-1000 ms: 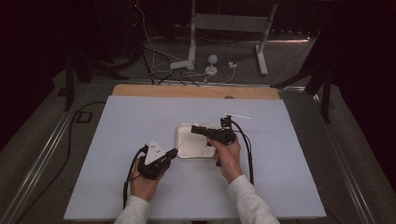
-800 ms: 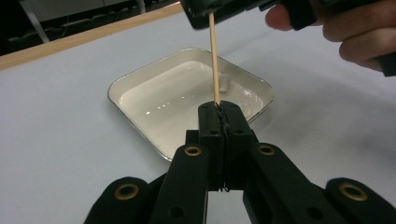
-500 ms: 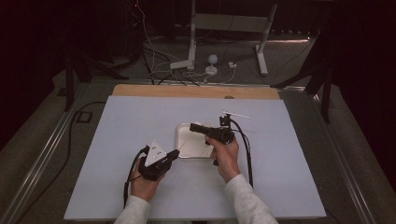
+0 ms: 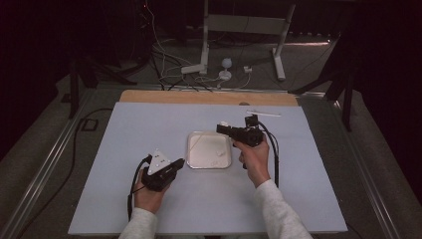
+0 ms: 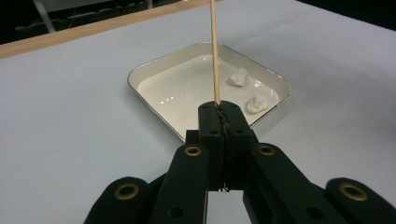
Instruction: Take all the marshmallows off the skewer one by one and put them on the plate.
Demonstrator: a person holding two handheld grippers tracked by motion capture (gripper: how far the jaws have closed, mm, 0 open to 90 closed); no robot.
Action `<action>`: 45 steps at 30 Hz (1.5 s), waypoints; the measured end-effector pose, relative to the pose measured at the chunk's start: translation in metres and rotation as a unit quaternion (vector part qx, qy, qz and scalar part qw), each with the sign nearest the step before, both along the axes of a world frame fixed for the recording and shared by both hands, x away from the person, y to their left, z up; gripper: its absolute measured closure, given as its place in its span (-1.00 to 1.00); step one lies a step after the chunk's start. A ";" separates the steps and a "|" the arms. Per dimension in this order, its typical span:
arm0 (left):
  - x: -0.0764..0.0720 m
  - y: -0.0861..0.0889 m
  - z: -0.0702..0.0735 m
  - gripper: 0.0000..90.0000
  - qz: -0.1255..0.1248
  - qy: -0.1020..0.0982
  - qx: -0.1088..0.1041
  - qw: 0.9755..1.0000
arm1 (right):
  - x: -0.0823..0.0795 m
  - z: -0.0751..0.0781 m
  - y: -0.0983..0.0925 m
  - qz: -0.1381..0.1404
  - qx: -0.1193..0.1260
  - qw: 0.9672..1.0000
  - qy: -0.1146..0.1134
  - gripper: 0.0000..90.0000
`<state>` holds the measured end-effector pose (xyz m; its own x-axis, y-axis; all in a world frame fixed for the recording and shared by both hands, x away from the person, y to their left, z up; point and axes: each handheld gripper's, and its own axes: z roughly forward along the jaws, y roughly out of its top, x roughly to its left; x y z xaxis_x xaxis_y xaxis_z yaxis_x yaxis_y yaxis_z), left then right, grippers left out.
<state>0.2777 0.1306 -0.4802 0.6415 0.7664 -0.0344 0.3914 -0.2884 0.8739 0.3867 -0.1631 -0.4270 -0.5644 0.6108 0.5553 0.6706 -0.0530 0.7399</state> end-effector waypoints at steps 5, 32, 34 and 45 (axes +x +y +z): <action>0.001 0.000 0.000 1.00 0.005 0.001 -0.001 1.000 | 0.002 -0.010 0.014 0.018 -0.029 0.999 0.007 0.72; 0.006 -0.007 -0.004 0.99 -0.003 0.015 0.001 1.000 | 0.012 -0.033 0.033 0.074 0.025 0.992 0.098 -0.15; 0.006 -0.010 -0.005 0.99 -0.010 0.017 0.003 1.000 | 0.012 -0.033 0.034 0.077 0.027 0.992 0.101 -0.18; 0.012 -0.018 -0.010 0.99 -0.019 0.030 0.012 0.999 | 0.008 -0.036 0.039 0.098 0.027 0.989 0.106 -0.19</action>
<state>0.2895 0.1131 -0.4900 0.6671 0.7429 -0.0556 0.4312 -0.3243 0.8420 0.3946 -0.1242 -0.4626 -0.5370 0.4672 0.7024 0.8112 0.0576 0.5819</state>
